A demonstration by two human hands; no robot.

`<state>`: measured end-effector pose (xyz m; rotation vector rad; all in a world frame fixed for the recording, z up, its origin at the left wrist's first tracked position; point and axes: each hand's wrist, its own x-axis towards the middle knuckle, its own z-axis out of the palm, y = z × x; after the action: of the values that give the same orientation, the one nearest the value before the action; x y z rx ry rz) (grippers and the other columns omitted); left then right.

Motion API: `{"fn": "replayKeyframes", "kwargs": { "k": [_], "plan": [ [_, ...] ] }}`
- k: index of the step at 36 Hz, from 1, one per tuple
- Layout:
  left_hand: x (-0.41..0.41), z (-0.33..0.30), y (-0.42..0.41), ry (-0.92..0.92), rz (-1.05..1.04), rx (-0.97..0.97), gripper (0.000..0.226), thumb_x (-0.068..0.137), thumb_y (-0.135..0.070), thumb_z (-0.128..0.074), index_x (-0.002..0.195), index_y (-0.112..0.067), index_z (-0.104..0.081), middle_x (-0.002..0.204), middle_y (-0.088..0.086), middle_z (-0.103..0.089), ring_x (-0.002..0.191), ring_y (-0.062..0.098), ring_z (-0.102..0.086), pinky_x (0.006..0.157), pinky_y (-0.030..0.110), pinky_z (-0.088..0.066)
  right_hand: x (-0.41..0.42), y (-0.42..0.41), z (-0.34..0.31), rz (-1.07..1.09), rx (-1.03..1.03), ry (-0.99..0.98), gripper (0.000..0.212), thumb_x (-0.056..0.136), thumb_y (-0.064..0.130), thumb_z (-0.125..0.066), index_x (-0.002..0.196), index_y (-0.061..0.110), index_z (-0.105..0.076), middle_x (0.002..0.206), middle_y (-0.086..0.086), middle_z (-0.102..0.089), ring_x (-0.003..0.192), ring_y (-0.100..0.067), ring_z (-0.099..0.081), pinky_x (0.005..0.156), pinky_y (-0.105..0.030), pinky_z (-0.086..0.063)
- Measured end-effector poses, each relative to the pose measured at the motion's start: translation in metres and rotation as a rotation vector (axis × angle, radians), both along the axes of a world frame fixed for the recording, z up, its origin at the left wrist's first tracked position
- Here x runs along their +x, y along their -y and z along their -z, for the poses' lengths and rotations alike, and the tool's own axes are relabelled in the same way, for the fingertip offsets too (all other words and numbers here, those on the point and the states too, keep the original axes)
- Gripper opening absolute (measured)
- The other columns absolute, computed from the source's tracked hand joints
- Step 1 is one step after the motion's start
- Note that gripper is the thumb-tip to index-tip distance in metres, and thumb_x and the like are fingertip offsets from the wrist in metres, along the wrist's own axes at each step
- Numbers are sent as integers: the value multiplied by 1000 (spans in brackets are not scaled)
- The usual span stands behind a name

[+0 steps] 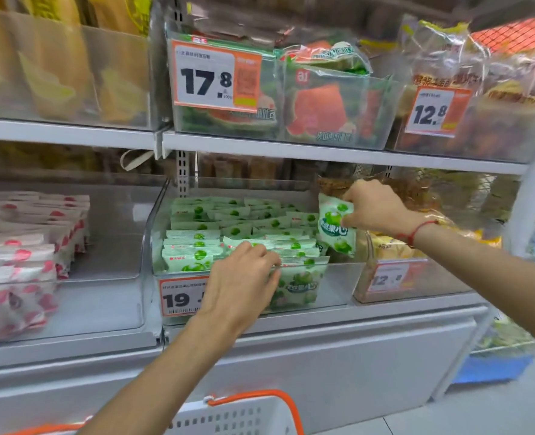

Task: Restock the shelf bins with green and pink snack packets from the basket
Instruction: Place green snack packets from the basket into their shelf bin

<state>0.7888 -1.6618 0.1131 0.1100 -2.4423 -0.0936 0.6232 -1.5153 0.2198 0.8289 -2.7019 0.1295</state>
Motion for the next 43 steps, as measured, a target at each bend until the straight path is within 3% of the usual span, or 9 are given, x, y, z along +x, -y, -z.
{"fn": "replayKeyframes", "kwargs": {
  "k": [2,5,8,15,23,28,34,39,43],
  "plan": [
    [-2,-1,3,9,14,-33,21,95,-40,-51,105,-30,-67,98,-14,-65,96,8,-53,51,21,-29,-9,15,8,16,90,28,21,72,15,-73,89,8,-61,96,-17,-62,94,-36,-62,69,-34,-45],
    [-8,3,13,-35,42,-125,12,82,-39,-70,85,-27,-71,80,-12,-66,79,13,-57,58,24,-39,-23,34,25,-21,176,90,46,71,17,-78,112,7,-61,115,-16,-62,105,-34,-60,76,-32,-48],
    [-9,9,25,-49,89,-116,16,82,-41,-68,94,-32,-66,97,-14,-64,96,14,-57,79,30,-41,-37,43,39,-66,195,94,48,77,15,-72,122,10,-58,121,-14,-60,109,-32,-59,84,-34,-49],
    [-6,20,40,29,147,-201,35,80,-43,-70,112,-32,-62,117,-11,-59,109,13,-55,84,35,-49,-46,50,50,-134,295,-229,38,87,5,-57,123,16,-61,126,-10,-57,114,-30,-56,89,-35,-46],
    [-7,19,42,98,178,-169,37,85,-43,-65,119,-31,-59,125,-8,-57,117,17,-52,89,35,-46,-51,54,71,-106,237,-9,33,85,0,-52,114,10,-64,114,-15,-62,104,-33,-60,84,-36,-49],
    [-2,11,41,184,210,-100,42,93,-47,-52,133,-34,-48,140,-13,-41,132,11,-33,104,31,-29,-45,51,59,-105,198,133,42,80,9,-64,122,14,-62,118,-13,-62,106,-32,-60,87,-37,-52],
    [10,4,36,193,201,1,47,94,-43,-53,138,-35,-39,143,-19,-36,134,5,-25,106,25,-20,-18,27,41,-165,-71,160,47,78,13,-71,123,12,-57,105,-8,-64,96,-26,-62,82,-36,-53],
    [45,15,32,56,89,77,43,87,-33,-64,129,-30,-53,129,-14,-53,122,12,-43,96,29,-33,48,5,40,-334,-426,108,27,82,17,-71,107,22,-65,88,9,-64,74,-7,-64,69,-23,-52],
    [83,41,31,-69,-36,191,29,84,-37,-52,110,-27,-63,107,-12,-63,102,13,-50,81,27,-39,99,9,65,-493,-348,372,18,80,16,-73,95,25,-69,82,8,-68,73,-9,-65,71,-25,-54]
  ]
}}
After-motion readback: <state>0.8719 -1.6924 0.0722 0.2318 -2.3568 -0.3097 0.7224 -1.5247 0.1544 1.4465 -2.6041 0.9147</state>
